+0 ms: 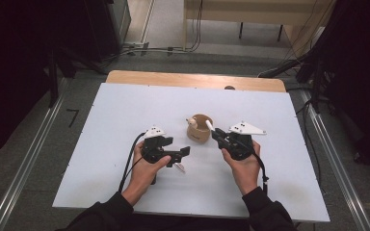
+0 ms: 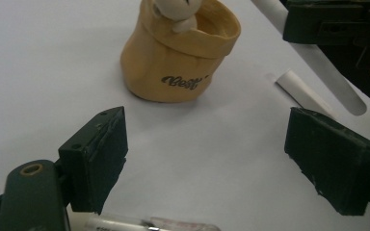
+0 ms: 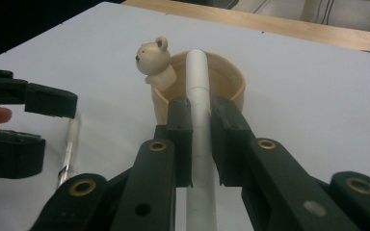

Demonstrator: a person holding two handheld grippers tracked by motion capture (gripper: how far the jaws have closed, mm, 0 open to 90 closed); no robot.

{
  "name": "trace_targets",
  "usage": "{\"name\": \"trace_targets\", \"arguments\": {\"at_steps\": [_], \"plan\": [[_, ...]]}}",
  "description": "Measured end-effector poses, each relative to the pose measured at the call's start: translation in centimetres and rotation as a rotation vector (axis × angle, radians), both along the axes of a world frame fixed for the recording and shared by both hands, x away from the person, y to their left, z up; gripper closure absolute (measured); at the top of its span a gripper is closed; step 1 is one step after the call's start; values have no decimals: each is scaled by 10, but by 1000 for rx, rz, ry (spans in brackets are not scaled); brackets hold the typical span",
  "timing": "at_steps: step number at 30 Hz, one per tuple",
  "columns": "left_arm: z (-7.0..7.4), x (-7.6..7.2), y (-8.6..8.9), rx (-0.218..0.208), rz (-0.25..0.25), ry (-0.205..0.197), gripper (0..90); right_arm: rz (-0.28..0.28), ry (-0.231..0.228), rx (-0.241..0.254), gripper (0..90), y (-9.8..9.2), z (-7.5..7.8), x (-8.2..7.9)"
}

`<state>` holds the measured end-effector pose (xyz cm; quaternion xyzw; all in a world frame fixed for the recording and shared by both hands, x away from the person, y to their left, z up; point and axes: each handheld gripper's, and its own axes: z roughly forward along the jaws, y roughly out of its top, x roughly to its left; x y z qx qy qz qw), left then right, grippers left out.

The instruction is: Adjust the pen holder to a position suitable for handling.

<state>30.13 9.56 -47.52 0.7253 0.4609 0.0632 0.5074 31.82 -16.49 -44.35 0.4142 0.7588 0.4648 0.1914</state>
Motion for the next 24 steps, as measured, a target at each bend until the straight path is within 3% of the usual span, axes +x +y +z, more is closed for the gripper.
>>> {"name": "trace_targets", "arguments": {"at_steps": [17, 24], "plan": [[0, 3, -32, -66, -67, 27, 255, 48, -7, 25, 770, 14, 1, -2], [0, 4, -39, -108, -73, 41, 272, 62, -11, 30, 770, 18, 0, -4]]}}
